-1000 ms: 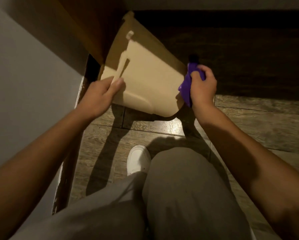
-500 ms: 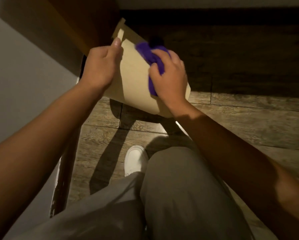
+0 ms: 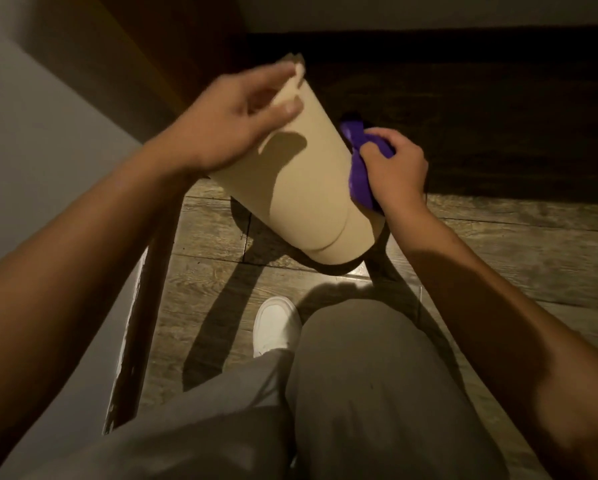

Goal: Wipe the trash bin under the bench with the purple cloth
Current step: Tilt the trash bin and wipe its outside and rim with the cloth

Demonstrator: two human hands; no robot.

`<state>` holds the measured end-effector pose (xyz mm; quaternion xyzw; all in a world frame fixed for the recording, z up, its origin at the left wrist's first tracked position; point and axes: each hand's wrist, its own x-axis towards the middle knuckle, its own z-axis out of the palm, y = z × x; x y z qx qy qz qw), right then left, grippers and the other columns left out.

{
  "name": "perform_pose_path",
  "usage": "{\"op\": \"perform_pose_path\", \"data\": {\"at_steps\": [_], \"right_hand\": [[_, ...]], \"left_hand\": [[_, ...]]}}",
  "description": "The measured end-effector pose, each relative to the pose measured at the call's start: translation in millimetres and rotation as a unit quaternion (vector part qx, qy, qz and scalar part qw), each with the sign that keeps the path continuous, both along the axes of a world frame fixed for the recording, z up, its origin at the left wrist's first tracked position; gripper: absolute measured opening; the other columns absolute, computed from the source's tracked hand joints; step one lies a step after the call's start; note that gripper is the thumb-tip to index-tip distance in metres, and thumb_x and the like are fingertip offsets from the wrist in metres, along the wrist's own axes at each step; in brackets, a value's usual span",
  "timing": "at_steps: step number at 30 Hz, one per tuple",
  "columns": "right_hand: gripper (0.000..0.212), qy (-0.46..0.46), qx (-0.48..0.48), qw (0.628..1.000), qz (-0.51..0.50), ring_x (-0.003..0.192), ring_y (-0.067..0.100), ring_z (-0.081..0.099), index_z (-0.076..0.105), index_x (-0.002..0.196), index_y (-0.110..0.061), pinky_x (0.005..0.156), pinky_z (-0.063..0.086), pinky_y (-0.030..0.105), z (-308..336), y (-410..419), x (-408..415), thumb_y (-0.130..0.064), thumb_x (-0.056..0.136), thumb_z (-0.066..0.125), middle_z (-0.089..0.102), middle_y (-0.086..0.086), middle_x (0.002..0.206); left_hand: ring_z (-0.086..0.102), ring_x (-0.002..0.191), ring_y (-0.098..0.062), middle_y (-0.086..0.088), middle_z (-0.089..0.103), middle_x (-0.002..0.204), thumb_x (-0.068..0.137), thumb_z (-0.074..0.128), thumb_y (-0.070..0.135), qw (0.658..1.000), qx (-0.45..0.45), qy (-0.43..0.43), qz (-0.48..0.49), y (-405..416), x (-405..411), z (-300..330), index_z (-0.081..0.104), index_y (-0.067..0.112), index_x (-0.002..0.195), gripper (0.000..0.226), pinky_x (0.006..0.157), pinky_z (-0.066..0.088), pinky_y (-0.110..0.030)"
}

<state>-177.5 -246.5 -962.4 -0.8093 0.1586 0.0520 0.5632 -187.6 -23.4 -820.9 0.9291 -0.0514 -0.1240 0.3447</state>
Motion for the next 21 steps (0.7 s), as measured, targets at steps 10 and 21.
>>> {"op": "perform_pose_path", "data": {"at_steps": [10, 21], "right_hand": [[0.038, -0.158, -0.011, 0.985, 0.066, 0.115, 0.006, 0.060, 0.060, 0.138, -0.025, 0.093, 0.051, 0.018, 78.3, 39.2, 7.8, -0.030, 0.100, 0.056, 0.063, -0.005, 0.134], [0.046, -0.174, -0.160, 0.971, 0.029, 0.130, 0.026, 0.050, 0.059, 0.140, -0.027, 0.098, 0.045, 0.034, 10.4, 20.1, -12.1, -0.043, 0.100, 0.044, 0.050, 0.011, 0.149]], "left_hand": [[0.065, 0.097, -0.005, -0.004, 0.069, 0.105, 0.109, 0.012, 0.043, 0.991, -0.043, -0.074, 0.099, -25.7, 6.2, -9.8, 0.066, 0.013, 0.117, 0.062, 0.090, 0.047, -0.022], [0.053, 0.067, -0.012, -0.002, 0.056, 0.079, 0.111, 0.032, 0.040, 0.998, 0.010, -0.030, 0.059, -43.4, 31.6, -3.7, 0.057, 0.017, 0.084, 0.043, 0.053, 0.036, -0.008]]}}
